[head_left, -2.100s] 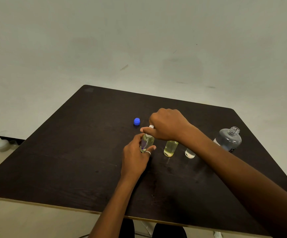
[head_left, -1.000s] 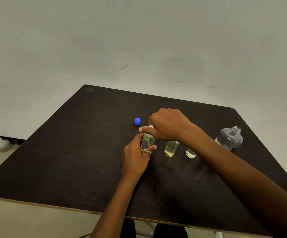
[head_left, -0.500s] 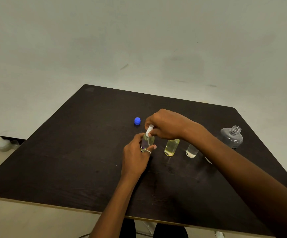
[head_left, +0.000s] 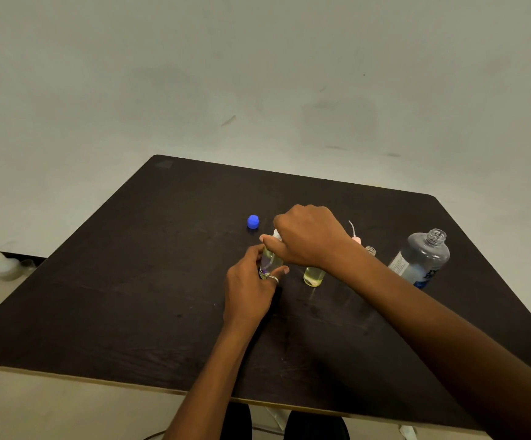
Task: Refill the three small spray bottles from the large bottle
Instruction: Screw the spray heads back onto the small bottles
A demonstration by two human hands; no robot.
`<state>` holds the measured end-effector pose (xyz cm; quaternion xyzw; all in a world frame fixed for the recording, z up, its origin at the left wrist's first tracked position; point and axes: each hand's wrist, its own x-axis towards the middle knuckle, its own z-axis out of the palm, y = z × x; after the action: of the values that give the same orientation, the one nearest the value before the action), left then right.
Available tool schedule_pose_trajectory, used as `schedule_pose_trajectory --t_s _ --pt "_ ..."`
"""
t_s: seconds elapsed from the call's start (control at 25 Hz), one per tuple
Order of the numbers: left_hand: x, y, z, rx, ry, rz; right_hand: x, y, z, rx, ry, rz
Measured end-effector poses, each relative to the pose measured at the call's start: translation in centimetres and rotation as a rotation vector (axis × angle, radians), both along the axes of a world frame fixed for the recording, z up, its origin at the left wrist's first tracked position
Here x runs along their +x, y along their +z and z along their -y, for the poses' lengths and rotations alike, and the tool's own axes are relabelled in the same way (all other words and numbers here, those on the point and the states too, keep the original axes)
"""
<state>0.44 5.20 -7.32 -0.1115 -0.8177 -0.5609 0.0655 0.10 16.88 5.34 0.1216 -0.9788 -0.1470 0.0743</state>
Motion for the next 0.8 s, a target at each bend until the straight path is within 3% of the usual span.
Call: schedule_pose_trajectory --t_s 0.32,0.48,0.8 --pt "0.1 0.0 0.0 0.013 -0.002 -0.008 -1.0 1.2 -1.3 -0.24 0.167 0.262" --pt "0.1 0.2 0.0 0.013 0.003 -0.002 -1.2 0.9 -1.1 -0.259 0.142 0.237" --pt "0.1 0.3 -0.2 -0.005 0.035 0.019 0.2 -1.0 -0.2 -0.136 0.015 0.01"
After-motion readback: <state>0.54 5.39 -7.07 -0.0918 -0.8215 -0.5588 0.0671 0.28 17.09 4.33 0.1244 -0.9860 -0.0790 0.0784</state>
